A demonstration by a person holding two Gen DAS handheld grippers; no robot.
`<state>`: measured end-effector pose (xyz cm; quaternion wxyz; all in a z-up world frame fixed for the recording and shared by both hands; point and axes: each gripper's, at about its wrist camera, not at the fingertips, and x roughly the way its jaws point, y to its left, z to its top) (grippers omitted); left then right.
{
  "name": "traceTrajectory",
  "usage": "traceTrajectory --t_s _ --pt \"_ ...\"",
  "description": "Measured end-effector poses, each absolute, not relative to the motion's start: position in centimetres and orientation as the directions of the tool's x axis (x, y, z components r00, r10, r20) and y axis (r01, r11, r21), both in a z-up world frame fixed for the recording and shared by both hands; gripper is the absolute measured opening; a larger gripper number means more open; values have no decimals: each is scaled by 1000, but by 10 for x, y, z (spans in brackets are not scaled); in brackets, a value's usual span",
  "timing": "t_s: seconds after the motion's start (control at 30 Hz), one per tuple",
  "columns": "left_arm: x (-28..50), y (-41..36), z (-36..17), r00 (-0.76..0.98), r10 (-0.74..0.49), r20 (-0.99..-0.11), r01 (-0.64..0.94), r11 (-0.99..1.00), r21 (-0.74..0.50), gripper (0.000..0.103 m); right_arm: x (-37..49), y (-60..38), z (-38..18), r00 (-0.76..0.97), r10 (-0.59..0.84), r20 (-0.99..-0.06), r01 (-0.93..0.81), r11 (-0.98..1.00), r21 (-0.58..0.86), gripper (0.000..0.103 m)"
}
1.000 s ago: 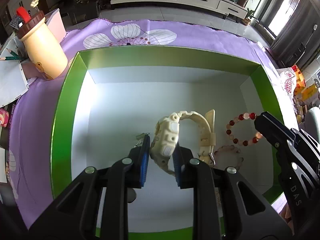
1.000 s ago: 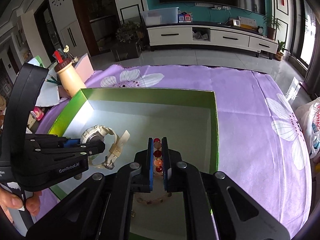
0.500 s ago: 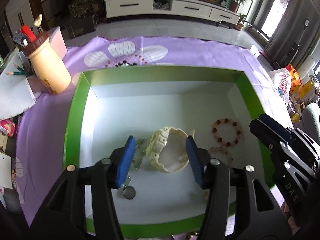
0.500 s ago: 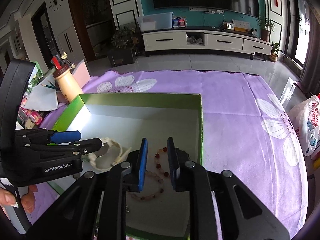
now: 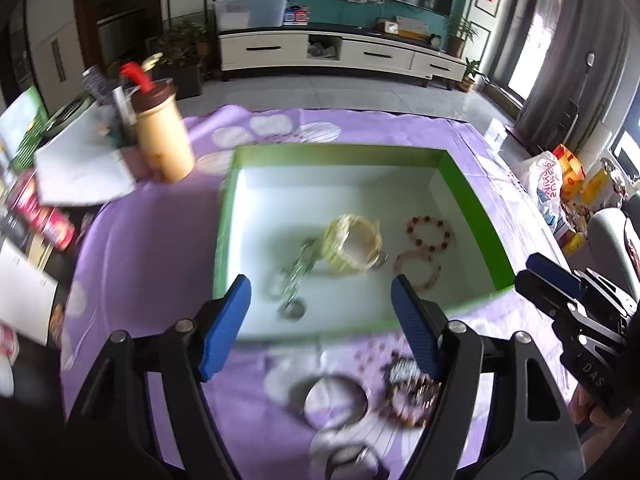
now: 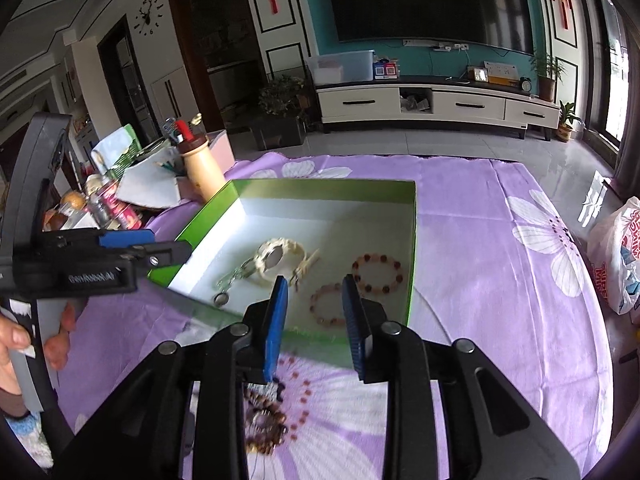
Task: Organize jewelry
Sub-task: 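Grasp the black watch with the left tool while the right tool grasps the brown wooden-bead bracelet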
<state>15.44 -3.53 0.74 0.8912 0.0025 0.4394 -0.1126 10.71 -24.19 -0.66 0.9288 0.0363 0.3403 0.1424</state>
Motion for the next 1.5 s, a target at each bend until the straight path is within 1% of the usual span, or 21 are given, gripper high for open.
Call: traceTrajectory --t_s 0.23,0.43,0.6,0.8,1.1,1.17,1.2,1.27,1.4,1.43,1.47,1.5 --pt "102 2 -7 569 -188 -801 158 980 -118 75 65 -229 -27 665 321 -675 -286 944 167 28" --pt "65 12 -39 515 -213 -830 143 976 -161 75 37 -207 -53 597 355 -720 -345 923 169 28" --pt "44 11 -60 472 -233 -850 147 972 -185 75 26 -189 -70 559 379 -738 -397 903 163 28" --pt "31 0 -76 449 -220 -866 166 973 -160 75 31 -178 -85 529 387 -756 -440 886 146 28" --pt "27 -17 -87 451 -192 -872 210 972 -106 74 47 -167 -102 510 349 -786 -486 871 72 28" --pt "28 -20 -89 453 -184 -872 221 971 -90 68 50 -163 -104 506 350 -788 -501 863 61 28" --pt "29 -21 -90 453 -179 -873 225 971 -83 67 51 -161 -104 505 348 -790 -506 861 55 28" --pt "30 -22 -92 446 -181 -877 230 970 -83 56 53 -159 -106 504 339 -794 -514 857 39 28" --pt "33 -26 -99 429 -178 -885 238 968 -79 49 55 -155 -110 502 337 -797 -527 850 28 25" --pt "33 -26 -100 426 -180 -887 242 967 -80 46 55 -154 -109 502 337 -797 -529 848 26 23" --pt "33 -28 -102 424 -181 -888 246 966 -79 43 55 -153 -109 504 337 -795 -528 849 24 19" --pt "33 -29 -103 423 -179 -888 249 966 -76 42 54 -153 -110 508 337 -793 -527 849 23 18"
